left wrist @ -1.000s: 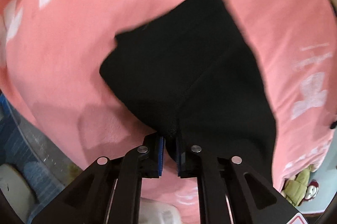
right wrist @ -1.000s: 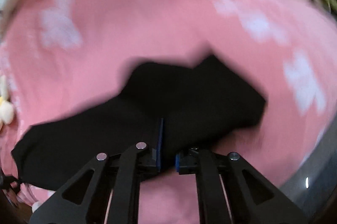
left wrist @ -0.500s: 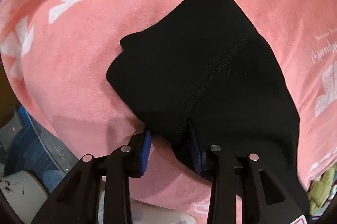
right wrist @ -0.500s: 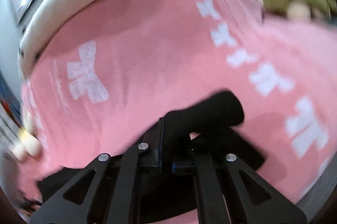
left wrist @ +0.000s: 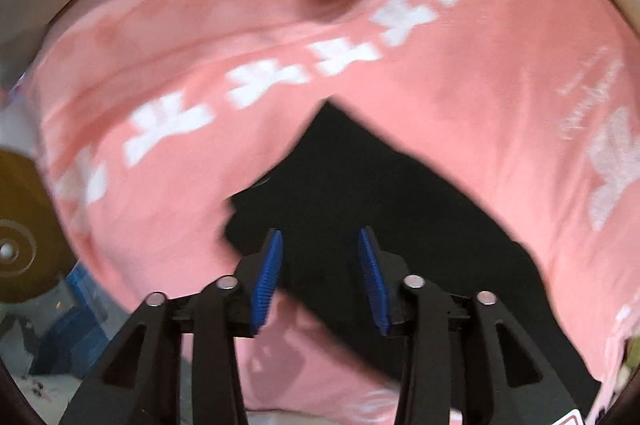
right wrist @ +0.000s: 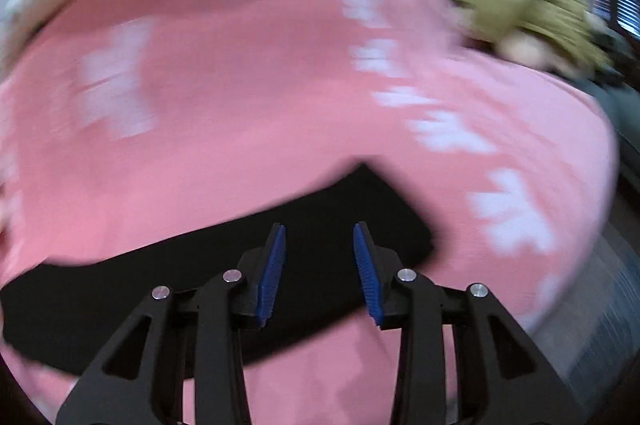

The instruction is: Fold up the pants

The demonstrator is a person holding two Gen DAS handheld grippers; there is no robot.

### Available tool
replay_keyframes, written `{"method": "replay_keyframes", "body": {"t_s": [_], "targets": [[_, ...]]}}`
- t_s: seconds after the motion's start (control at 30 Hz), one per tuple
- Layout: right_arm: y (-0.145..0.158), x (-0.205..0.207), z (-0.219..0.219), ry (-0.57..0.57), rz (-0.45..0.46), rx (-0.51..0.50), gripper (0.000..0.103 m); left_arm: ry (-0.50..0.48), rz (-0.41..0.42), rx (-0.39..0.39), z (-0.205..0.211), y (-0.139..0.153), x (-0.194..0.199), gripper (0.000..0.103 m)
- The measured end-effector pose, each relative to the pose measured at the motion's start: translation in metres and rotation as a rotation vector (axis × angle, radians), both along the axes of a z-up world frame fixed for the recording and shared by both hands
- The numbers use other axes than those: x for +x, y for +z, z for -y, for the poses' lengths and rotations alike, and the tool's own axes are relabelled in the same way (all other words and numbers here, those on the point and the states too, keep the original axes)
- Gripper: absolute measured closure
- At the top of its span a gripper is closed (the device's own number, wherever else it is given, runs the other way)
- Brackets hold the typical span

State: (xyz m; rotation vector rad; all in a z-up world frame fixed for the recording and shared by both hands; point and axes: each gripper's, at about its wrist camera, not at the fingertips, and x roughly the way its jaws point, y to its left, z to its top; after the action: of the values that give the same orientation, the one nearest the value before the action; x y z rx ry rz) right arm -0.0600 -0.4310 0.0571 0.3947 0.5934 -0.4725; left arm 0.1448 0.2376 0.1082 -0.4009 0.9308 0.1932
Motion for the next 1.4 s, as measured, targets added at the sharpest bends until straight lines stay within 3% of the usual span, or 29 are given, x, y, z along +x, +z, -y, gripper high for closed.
{"method": "replay_keyframes", "body": {"t_s": [0.07, 0.13, 0.23, 0.33, 0.4, 0.43, 0.53, 0.63, 0.7, 0.77, 0.9, 0.97, 1.07, 1.17, 1.23, 1.33, 1.4], "targets": [[-0.001, 0.029, -0.042, 0.172, -0.017, 0.038, 0.068, -0.038, 0.001, -0.023, 0.015, 0.005, 0.017, 0.051], [-0.009, 0.074, -0.094, 0.379, -0.043, 0.114, 0.068, -0.085, -0.023, -0.026, 0.036, 0.001, 0.04, 0.051], [-0.018, 0.129, -0.167, 0.579, -0.072, 0.177, 0.068, -0.169, -0.084, -0.015, 0.061, -0.026, 0.073, 0.05], [-0.025, 0.187, -0.239, 0.751, -0.119, 0.161, 0.068, -0.19, -0.195, -0.019, 0.063, -0.069, 0.102, 0.05], [-0.029, 0.216, -0.275, 0.817, -0.146, 0.131, 0.068, -0.174, -0.207, -0.049, 0.055, -0.088, 0.111, 0.051], [-0.032, 0.23, -0.291, 0.857, -0.17, 0.125, 0.07, -0.17, -0.163, -0.047, 0.052, -0.086, 0.112, 0.05], [-0.046, 0.267, -0.337, 0.925, -0.21, 0.133, 0.075, -0.197, -0.142, -0.009, 0.053, -0.081, 0.122, 0.05], [-0.056, 0.31, -0.363, 0.918, -0.226, 0.158, 0.075, -0.196, -0.104, 0.019, 0.053, -0.08, 0.131, 0.05], [-0.069, 0.336, -0.376, 0.888, -0.27, 0.108, 0.077, -0.21, -0.091, 0.059, 0.057, -0.081, 0.133, 0.05], [-0.062, 0.345, -0.379, 0.86, -0.233, 0.067, 0.077, -0.225, -0.075, 0.084, 0.057, -0.08, 0.132, 0.049], [-0.037, 0.332, -0.37, 0.841, -0.158, 0.116, 0.076, -0.268, -0.039, 0.115, 0.055, -0.082, 0.124, 0.049], [-0.053, 0.334, -0.372, 0.848, -0.23, 0.061, 0.078, -0.275, -0.031, 0.143, 0.059, -0.082, 0.122, 0.049], [-0.053, 0.326, -0.365, 0.813, -0.228, 0.06, 0.077, -0.263, -0.044, 0.192, 0.067, -0.075, 0.112, 0.049], [-0.029, 0.278, -0.349, 0.789, -0.142, 0.034, 0.076, -0.26, -0.036, 0.21, 0.071, -0.064, 0.091, 0.044], [-0.029, 0.243, -0.34, 0.781, -0.136, 0.026, 0.076, -0.264, -0.027, 0.226, 0.074, -0.059, 0.073, 0.04], [-0.044, 0.194, -0.324, 0.752, -0.165, 0.081, 0.074, -0.271, -0.037, 0.261, 0.083, -0.059, 0.049, 0.04], [-0.067, 0.163, -0.307, 0.741, -0.243, 0.114, 0.074, -0.279, -0.051, 0.265, 0.09, -0.061, 0.037, 0.04]]}}
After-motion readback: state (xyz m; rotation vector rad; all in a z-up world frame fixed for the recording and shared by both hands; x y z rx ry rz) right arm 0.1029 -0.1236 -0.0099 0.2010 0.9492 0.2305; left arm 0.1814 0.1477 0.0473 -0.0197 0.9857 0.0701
